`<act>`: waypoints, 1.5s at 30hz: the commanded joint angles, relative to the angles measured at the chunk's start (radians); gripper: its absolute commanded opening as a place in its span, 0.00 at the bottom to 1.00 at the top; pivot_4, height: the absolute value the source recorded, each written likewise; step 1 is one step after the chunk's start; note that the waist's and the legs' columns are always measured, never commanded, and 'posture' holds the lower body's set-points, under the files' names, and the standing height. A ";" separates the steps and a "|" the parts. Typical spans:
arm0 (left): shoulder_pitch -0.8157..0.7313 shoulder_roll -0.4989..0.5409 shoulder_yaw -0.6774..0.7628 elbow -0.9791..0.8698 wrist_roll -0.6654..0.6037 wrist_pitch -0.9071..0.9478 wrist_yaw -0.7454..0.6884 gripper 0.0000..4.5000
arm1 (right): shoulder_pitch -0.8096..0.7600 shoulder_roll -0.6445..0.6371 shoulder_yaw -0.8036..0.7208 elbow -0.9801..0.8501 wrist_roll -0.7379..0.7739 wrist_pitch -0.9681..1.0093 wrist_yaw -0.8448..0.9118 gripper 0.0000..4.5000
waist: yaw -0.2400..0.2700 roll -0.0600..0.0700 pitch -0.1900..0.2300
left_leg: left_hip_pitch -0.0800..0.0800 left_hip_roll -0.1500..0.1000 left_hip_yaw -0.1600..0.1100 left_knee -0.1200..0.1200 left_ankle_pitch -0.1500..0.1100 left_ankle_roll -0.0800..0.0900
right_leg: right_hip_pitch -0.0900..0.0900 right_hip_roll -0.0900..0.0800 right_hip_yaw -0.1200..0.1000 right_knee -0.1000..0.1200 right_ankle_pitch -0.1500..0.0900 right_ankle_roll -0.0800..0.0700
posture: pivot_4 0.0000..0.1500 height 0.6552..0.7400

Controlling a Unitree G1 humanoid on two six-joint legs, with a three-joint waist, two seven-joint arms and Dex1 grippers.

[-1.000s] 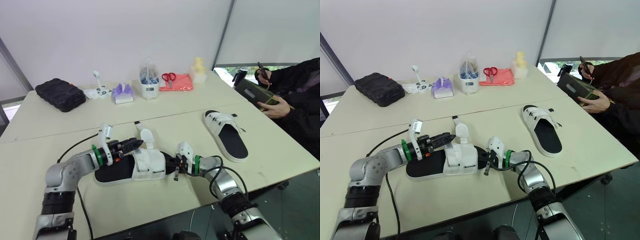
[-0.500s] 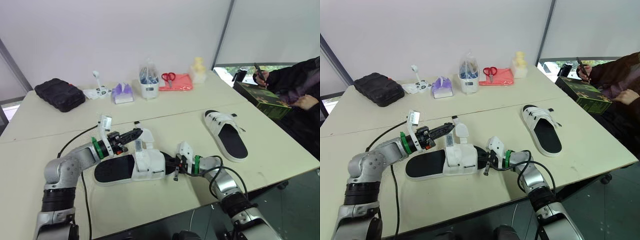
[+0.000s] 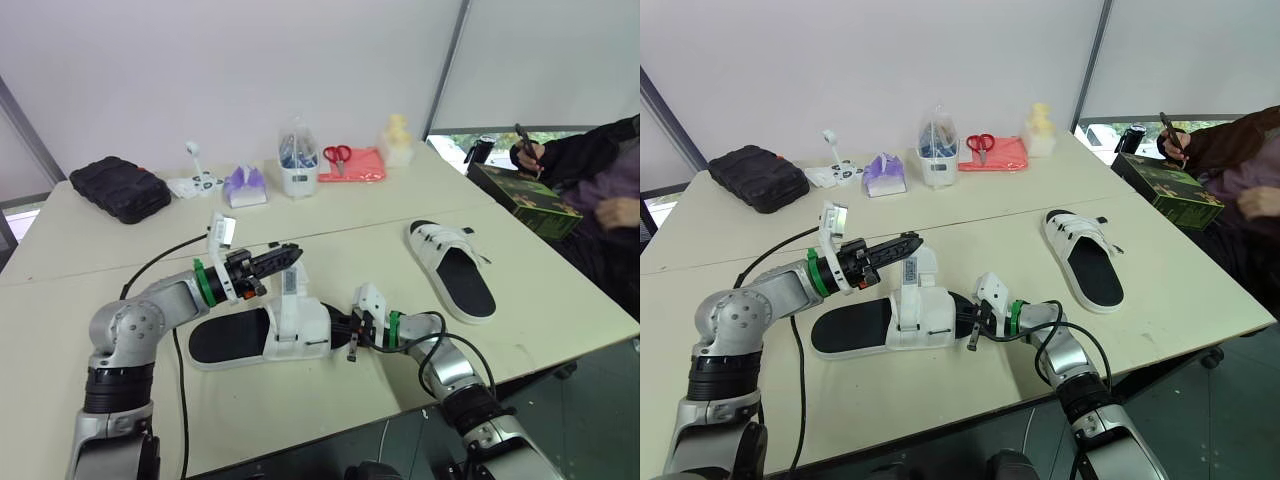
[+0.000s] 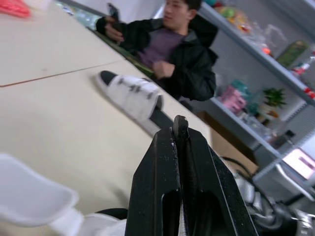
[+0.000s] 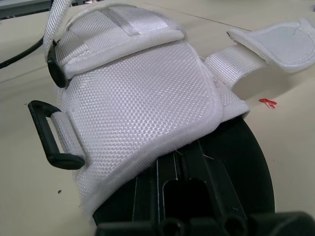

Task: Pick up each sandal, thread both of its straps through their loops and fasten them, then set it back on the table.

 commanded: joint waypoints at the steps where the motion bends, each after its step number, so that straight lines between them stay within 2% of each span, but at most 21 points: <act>1: -0.038 0.001 -0.024 0.126 0.103 -0.123 -0.054 0.01 | 0.076 -0.008 0.083 0.094 -0.082 0.058 -0.006 0.00 | 0.000 0.000 0.000 | 0.000 0.000 0.000 0.000 0.000 0.000 | 0.001 0.001 0.000 0.000 0.000 0.000 | 1.00 1.00; 4: -0.061 -0.005 -0.032 0.213 0.146 -0.168 -0.087 0.01 | 0.084 -0.011 0.082 0.088 -0.080 0.061 -0.010 0.00 | 0.001 -0.001 0.000 | 0.000 0.000 0.000 0.000 0.000 0.000 | 0.000 0.000 0.000 0.000 0.000 0.000 | 1.00 1.00; 16: -0.190 -0.017 -0.195 0.726 0.462 -0.453 -0.280 0.01 | 0.062 0.006 0.076 0.119 -0.082 0.051 -0.039 0.00 | 0.004 -0.002 -0.002 | 0.002 0.000 0.000 0.002 0.000 0.000 | 0.003 0.000 -0.002 0.000 0.000 0.000 | 1.00 1.00; 19: -0.205 -0.020 -0.217 0.793 0.519 -0.521 -0.310 0.01 | 0.055 0.005 0.075 0.130 -0.083 0.047 -0.039 0.00 | 0.002 -0.002 -0.002 | 0.005 0.000 0.000 0.001 0.000 0.000 | 0.005 -0.001 -0.002 0.000 0.000 0.000 | 1.00 1.00; 22: -0.222 -0.036 -0.193 0.820 0.512 -0.529 -0.317 0.21 | 0.051 0.004 0.075 0.134 -0.083 0.044 -0.039 0.00 | 0.002 -0.002 -0.002 | 0.006 0.000 -0.001 0.001 0.000 0.000 | 0.006 -0.002 -0.002 0.000 0.000 0.000 | 1.00 1.00; 28: -0.238 -0.042 -0.115 0.839 0.507 -0.556 -0.266 0.85 | 0.024 0.001 0.063 0.197 -0.088 0.018 -0.046 0.00 | -0.001 -0.003 -0.002 | 0.008 0.000 0.000 0.000 0.000 0.000 | 0.007 -0.002 -0.002 0.000 0.002 0.004 | 1.00 1.00; 36: -0.286 0.013 0.025 0.788 0.417 -0.422 -0.264 0.85 | -0.025 0.023 0.063 0.270 -0.085 -0.013 -0.052 0.00 | -0.002 -0.006 0.000 | 0.015 0.001 -0.001 -0.001 0.000 0.000 | 0.011 -0.003 -0.004 0.000 0.001 0.005 | 1.00 1.00; 39: -0.368 0.011 0.073 0.838 0.391 -0.369 -0.249 0.85 | -0.026 0.031 0.065 0.277 -0.085 -0.021 -0.055 0.00 | 0.000 -0.007 0.000 | 0.015 0.001 -0.002 0.000 0.000 -0.001 | 0.011 -0.004 -0.005 0.000 0.001 0.005 | 1.00 1.00; 45: -0.435 -0.008 0.010 0.931 0.457 -0.333 -0.307 0.85 | -0.016 0.045 0.064 0.272 -0.085 -0.025 -0.065 0.00 | -0.006 -0.007 0.000 | 0.018 0.001 -0.001 -0.003 -0.001 -0.001 | 0.011 -0.003 -0.006 0.000 0.002 0.005 | 1.00 1.00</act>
